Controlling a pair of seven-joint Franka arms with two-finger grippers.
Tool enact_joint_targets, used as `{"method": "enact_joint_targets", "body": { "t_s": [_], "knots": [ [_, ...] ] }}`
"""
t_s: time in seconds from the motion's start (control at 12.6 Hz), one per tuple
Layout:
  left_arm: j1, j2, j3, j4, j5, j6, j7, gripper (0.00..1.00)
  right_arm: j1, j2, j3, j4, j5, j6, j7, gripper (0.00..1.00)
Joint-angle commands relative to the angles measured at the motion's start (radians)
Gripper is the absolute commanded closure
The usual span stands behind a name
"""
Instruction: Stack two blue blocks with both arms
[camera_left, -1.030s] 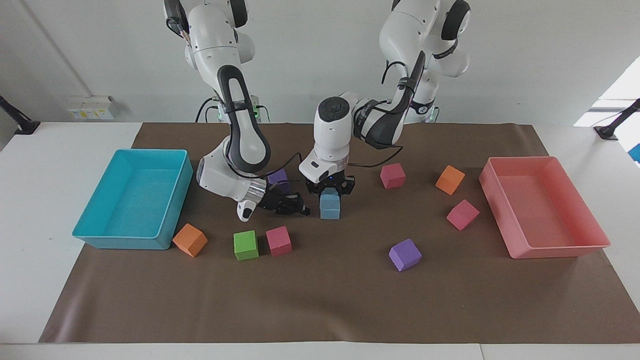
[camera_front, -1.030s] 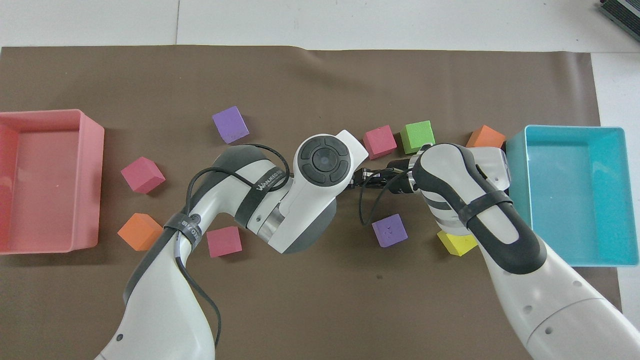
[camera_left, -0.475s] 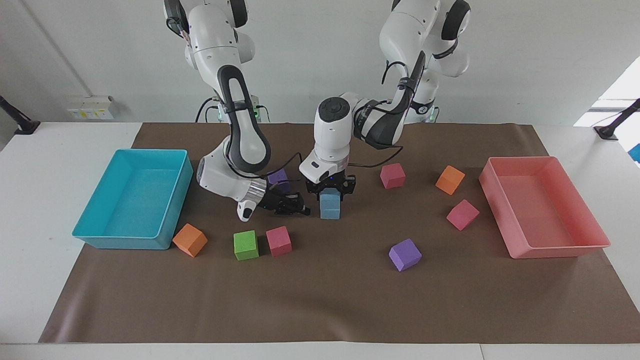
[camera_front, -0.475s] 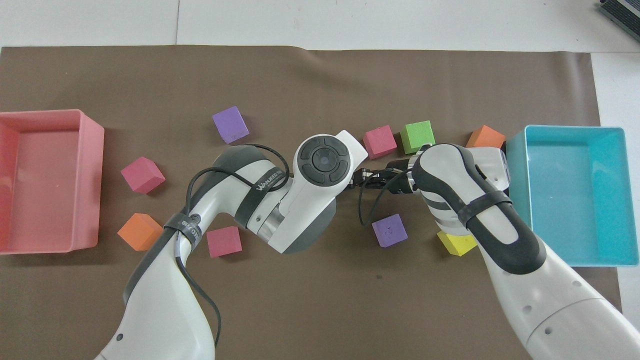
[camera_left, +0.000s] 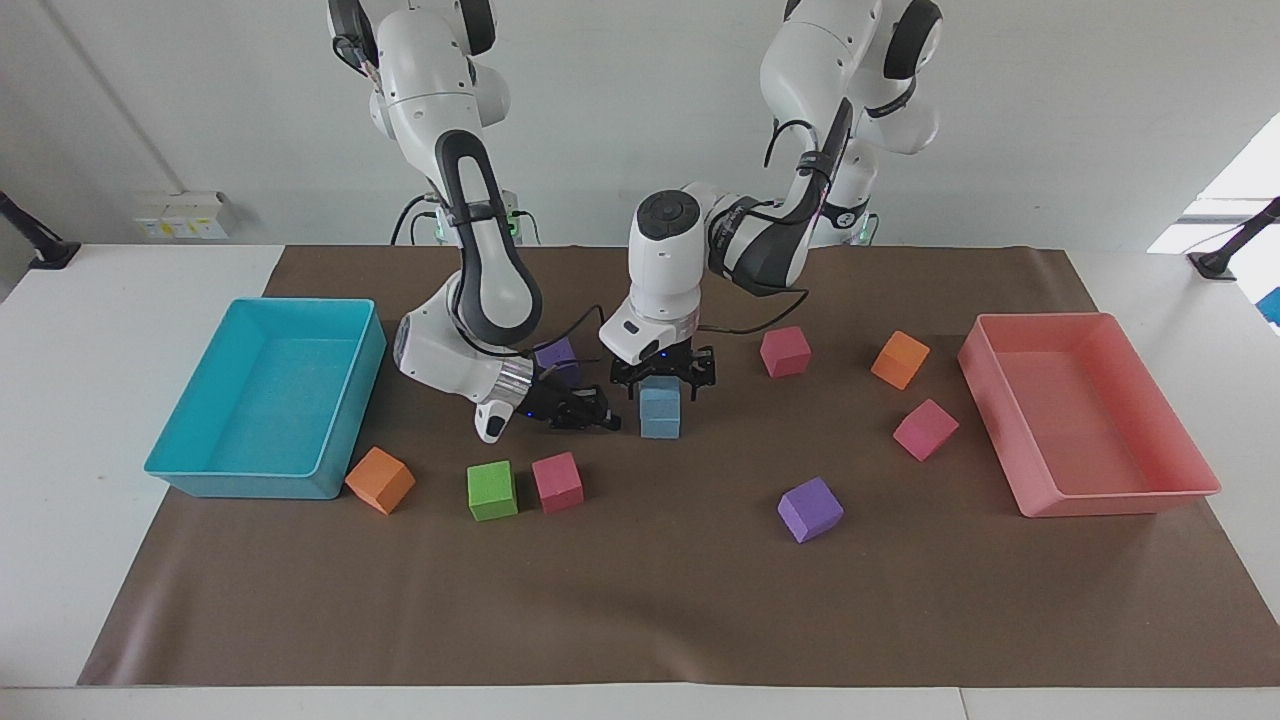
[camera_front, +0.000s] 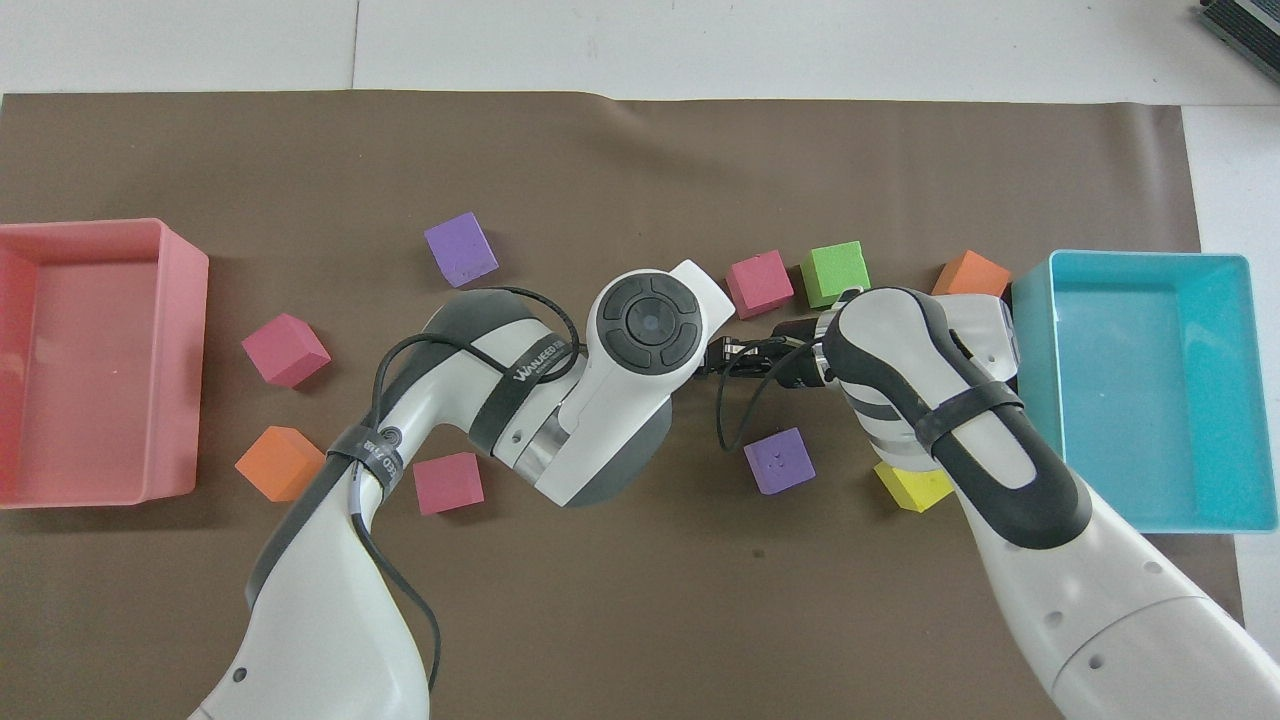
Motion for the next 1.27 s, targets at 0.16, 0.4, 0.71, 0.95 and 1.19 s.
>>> {"method": "enact_joint_targets", "body": {
  "t_s": [0.16,0.4,0.71,0.95,1.19],
  "knots": [
    [0.007,-0.1,0.013,-0.022,0.008,-0.018,-0.009,0.0,-0.01,-0.022,0.007,-0.01,0.018,0.023,-0.035,1.0],
    [0.045,-0.171,0.02,-0.077,0.011,-0.048,0.012,0.0,-0.011,-0.038,0.005,-0.01,0.016,0.024,-0.032,1.0],
    [0.151,-0.338,0.02,-0.243,0.011,-0.051,0.191,0.0,-0.011,-0.073,0.001,-0.013,-0.005,0.029,-0.007,1.0],
    [0.275,-0.431,0.022,-0.266,0.011,-0.142,0.374,0.0,-0.025,-0.094,-0.001,-0.006,-0.123,0.034,0.066,1.0],
    [0.398,-0.453,0.024,-0.192,0.01,-0.215,0.521,0.0,-0.027,-0.114,-0.013,-0.001,-0.27,0.034,0.129,1.0]
  ]
}}
